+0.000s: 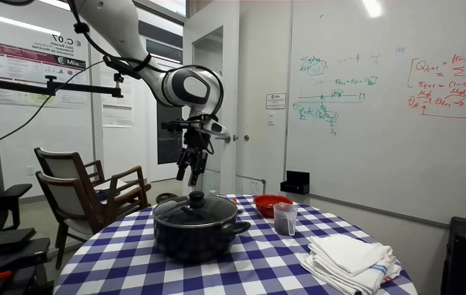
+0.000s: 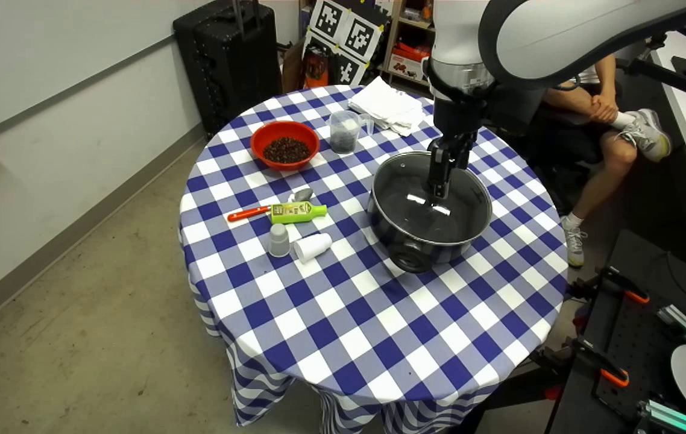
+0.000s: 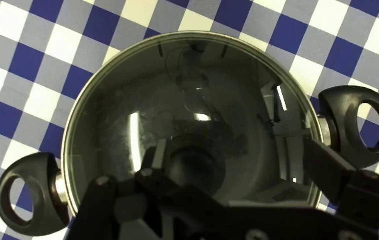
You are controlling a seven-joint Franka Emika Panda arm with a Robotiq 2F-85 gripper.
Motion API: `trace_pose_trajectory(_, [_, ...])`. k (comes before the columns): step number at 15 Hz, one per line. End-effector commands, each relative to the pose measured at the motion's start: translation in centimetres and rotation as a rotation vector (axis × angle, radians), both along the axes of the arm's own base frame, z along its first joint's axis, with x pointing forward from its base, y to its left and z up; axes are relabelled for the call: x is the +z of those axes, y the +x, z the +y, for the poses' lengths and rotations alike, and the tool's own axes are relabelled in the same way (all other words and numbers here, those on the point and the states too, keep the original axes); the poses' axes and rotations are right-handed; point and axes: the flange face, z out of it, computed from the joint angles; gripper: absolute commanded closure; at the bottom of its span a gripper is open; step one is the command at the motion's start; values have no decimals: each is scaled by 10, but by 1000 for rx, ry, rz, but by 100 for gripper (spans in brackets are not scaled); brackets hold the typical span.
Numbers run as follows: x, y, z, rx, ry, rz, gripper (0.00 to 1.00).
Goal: Remove the glass lid from the pot and put it on the table
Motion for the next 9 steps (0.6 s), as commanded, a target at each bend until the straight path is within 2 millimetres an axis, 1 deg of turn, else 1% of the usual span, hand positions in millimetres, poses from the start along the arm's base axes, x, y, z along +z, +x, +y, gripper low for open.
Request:
trace_pose_trajectory(1, [-7, 8, -1, -39, -25, 7, 0])
trace_pose_trajectory(9, [-23, 15, -6, -58, -17, 19, 0])
